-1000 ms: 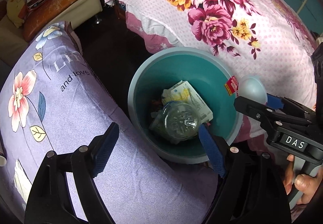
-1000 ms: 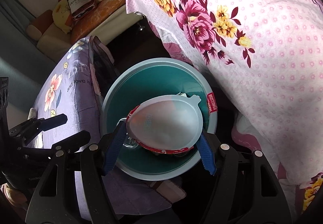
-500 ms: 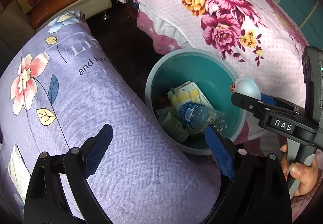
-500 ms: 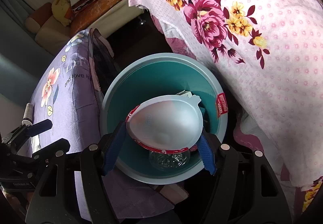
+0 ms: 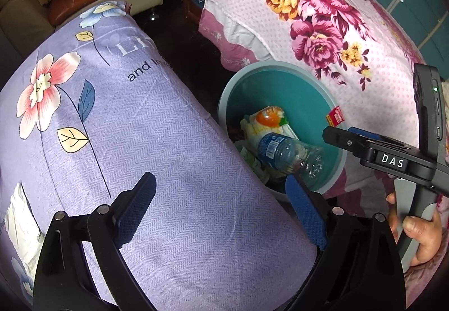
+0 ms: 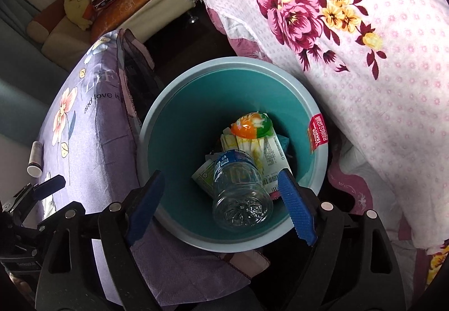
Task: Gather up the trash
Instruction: 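Move both grippers back over the white tissue and paper cup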
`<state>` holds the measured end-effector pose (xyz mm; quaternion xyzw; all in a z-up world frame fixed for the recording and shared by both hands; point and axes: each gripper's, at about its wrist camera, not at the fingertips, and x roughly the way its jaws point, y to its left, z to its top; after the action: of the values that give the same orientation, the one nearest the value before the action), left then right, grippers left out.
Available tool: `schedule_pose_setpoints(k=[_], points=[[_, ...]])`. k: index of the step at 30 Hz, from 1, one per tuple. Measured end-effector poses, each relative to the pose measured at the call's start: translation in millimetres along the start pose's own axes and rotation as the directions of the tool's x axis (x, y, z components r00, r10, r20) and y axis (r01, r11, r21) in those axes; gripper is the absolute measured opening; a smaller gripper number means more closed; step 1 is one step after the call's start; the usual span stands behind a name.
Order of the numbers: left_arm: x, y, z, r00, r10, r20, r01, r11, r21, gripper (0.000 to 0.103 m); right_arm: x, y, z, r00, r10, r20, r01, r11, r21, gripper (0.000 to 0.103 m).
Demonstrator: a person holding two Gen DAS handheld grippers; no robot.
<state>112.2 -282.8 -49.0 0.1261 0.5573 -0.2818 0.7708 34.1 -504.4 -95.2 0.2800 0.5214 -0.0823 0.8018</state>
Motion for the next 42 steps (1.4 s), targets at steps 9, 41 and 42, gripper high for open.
schedule_pose_setpoints(k=[9,41,42], points=[[-10.9,16.2,-12.4,1.0,-0.008,0.006,0.008,0.999,-0.044,0.094,-6.9,14.7,-8.3,1.0,-0.018,-0.013,0.018,1.0,-0.024,0.082],[-101.2,218.2,-146.3,0.991,0.084,0.101,-0.044,0.937,-0.347,0.094,10.6,267.1,-82.6,0.992,-0.046,-0.115,-0.03,0.812,-0.583,0.083],[-104.7,228.8,-154.2,0.99,0.093,0.102,-0.05,0.93,-0.364,0.094,13.5,279.7,-89.8,0.991,-0.049,-0.121,-0.036,0.787,-0.615,0.083]])
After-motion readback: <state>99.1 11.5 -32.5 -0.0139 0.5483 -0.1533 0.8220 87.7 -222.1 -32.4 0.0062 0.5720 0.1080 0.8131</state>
